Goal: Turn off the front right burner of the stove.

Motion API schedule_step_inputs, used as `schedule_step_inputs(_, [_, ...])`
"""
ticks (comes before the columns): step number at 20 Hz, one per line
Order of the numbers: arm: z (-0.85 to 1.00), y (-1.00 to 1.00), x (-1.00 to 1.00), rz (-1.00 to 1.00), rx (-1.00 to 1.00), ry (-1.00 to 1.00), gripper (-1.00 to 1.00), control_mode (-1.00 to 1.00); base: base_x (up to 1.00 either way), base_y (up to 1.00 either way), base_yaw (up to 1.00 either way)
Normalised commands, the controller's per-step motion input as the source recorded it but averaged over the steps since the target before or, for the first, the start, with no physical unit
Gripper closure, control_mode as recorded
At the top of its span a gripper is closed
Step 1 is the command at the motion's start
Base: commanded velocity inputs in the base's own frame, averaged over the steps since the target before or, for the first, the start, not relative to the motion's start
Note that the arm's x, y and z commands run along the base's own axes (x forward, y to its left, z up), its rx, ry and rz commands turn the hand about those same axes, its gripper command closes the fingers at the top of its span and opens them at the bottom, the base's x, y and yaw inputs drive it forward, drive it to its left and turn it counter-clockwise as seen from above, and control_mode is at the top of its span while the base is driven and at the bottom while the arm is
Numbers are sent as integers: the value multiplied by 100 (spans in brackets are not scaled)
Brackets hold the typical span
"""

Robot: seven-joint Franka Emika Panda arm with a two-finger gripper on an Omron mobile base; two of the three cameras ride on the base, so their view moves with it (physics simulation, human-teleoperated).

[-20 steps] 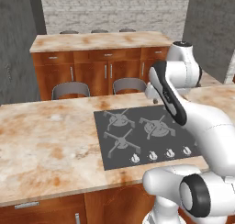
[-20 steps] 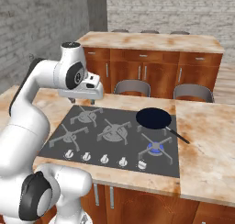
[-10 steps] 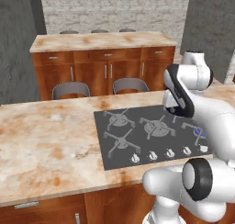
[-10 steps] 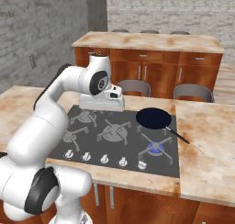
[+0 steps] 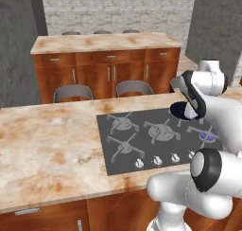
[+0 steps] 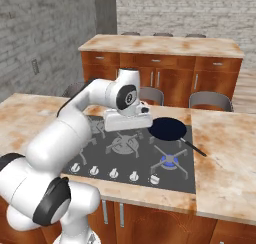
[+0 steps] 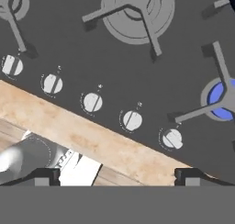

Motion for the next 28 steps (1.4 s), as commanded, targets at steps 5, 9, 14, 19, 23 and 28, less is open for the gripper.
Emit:
schedule_step_inputs(5, [-31,-33,-14,32,0,2,-100,-100,0,0,0])
schedule_step_inputs(9, [-29,-17,-3,16,0,0,-100,-100,0,0,0])
schedule_step_inputs(14, [-41,-29,-12,2,3,0,-100,-100,0,0,0])
schedule_step_inputs(19, [-35,-38,-6,0,4,0,-100,-100,0,0,0])
schedule_step_inputs(23, [-30,-47,-2,0,6,1,-100,-100,0,0,0])
schedule_step_inputs(28, [-35,-18,8,0,0,7,-100,-100,0,0,0])
